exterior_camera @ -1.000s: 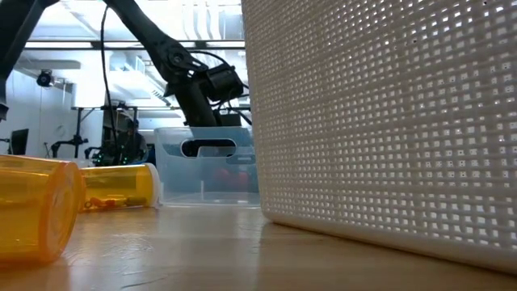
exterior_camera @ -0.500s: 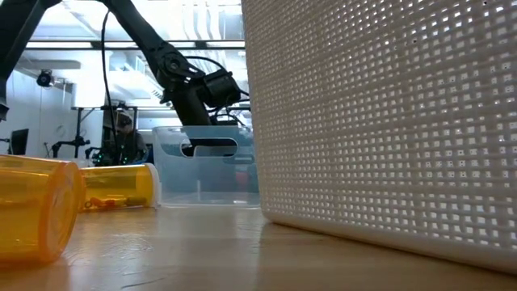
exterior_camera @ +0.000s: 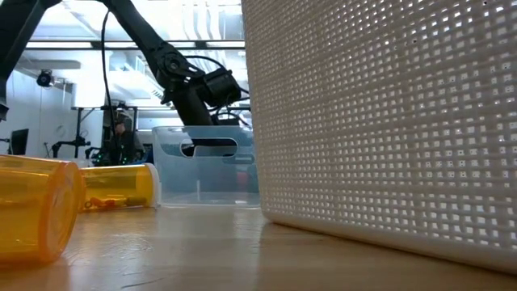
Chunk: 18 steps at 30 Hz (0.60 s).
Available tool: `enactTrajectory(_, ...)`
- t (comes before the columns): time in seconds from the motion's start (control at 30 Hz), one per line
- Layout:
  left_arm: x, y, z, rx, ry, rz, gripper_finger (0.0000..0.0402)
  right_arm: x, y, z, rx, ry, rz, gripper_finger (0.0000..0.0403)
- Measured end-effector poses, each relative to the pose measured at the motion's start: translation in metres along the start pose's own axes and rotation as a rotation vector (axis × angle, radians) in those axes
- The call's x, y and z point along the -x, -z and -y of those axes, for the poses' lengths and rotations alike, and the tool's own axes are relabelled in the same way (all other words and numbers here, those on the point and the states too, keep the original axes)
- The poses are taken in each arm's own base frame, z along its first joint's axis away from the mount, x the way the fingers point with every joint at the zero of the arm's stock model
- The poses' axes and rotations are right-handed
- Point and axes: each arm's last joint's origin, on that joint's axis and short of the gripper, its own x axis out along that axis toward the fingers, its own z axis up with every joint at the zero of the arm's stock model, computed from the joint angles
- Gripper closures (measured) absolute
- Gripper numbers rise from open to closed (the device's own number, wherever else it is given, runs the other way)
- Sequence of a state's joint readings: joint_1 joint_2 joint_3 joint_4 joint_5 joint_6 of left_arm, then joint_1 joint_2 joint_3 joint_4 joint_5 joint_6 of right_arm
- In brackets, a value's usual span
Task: Pick & Place Medicine items
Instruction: Put the red bandage into the transparent bin
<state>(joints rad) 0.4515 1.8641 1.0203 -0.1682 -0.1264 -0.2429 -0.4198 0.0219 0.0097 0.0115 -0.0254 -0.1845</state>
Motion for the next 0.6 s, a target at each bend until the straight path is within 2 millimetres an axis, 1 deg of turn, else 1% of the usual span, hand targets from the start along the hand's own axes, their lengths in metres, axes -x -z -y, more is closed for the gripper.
enactTrajectory(0.37, 0.0001, -0.0008, 0.0008, -0.001, 0.024, 0.004, 0.0240, 0.0000, 0.0002, -0.0001, 0.001, -0.001, -0.001, 0.0163)
enactTrajectory(0.47, 0.0001, -0.0008, 0.0008, -0.001, 0.024, 0.004, 0.0252, 0.0000, 0.0002, -0.0001, 0.001, -0.001, -0.001, 0.0163)
enactTrajectory(0.6, 0.0001, -0.0007, 0.0008, -0.001, 0.024, 0.004, 0.0254, 0.0000, 0.0001, -0.0001, 0.000, 0.000, 0.000, 0.0163)
